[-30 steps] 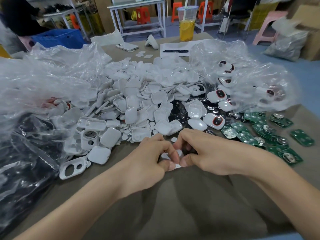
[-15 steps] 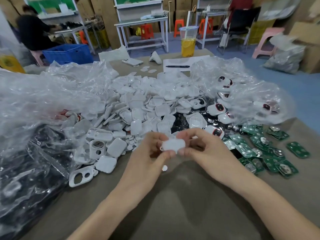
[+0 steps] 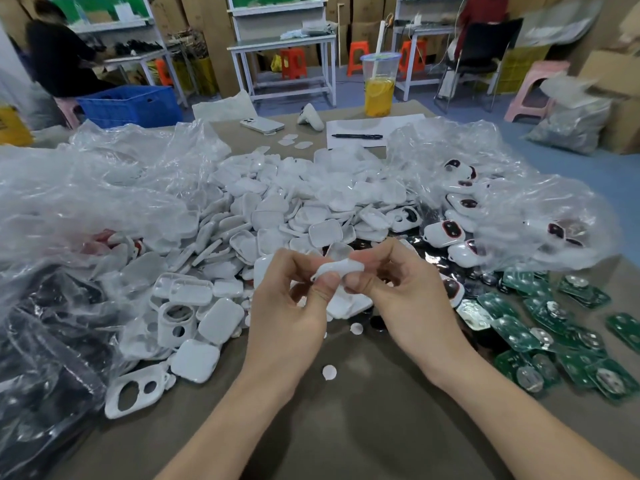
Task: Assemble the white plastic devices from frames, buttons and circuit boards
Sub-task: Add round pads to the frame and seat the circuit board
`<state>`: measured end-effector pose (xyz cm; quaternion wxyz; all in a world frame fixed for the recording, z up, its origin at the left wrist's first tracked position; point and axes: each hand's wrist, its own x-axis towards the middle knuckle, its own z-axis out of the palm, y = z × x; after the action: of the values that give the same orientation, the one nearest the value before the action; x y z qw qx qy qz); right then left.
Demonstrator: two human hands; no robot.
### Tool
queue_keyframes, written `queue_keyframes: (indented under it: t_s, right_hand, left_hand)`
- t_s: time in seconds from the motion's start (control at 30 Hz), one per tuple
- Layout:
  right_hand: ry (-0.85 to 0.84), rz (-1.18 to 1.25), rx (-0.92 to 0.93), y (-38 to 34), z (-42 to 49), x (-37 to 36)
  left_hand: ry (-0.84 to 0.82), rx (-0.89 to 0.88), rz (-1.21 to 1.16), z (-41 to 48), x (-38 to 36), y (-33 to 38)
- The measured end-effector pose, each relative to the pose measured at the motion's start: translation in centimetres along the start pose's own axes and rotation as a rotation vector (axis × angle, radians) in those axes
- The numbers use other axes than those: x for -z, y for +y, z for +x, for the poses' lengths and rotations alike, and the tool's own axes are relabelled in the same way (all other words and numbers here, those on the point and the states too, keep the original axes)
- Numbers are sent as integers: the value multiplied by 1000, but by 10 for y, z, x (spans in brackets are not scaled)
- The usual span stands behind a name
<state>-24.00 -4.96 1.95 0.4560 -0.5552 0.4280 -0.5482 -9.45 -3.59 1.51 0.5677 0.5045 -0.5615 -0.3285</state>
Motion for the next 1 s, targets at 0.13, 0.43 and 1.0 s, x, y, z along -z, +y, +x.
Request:
queue_keyframes:
  t_s: [0.13,0.43,1.0]
  right_hand:
    - [28,-7,17,1,-2,-2]
    - [-157,287,-122,2,7,9]
    - [-107,134,-95,-4,8,15]
  left_hand:
    - [45,-30,52,-1,-2,-1]
    - [27,-296,188,3,2,-2]
    - [-192,101,-90,8,11,9]
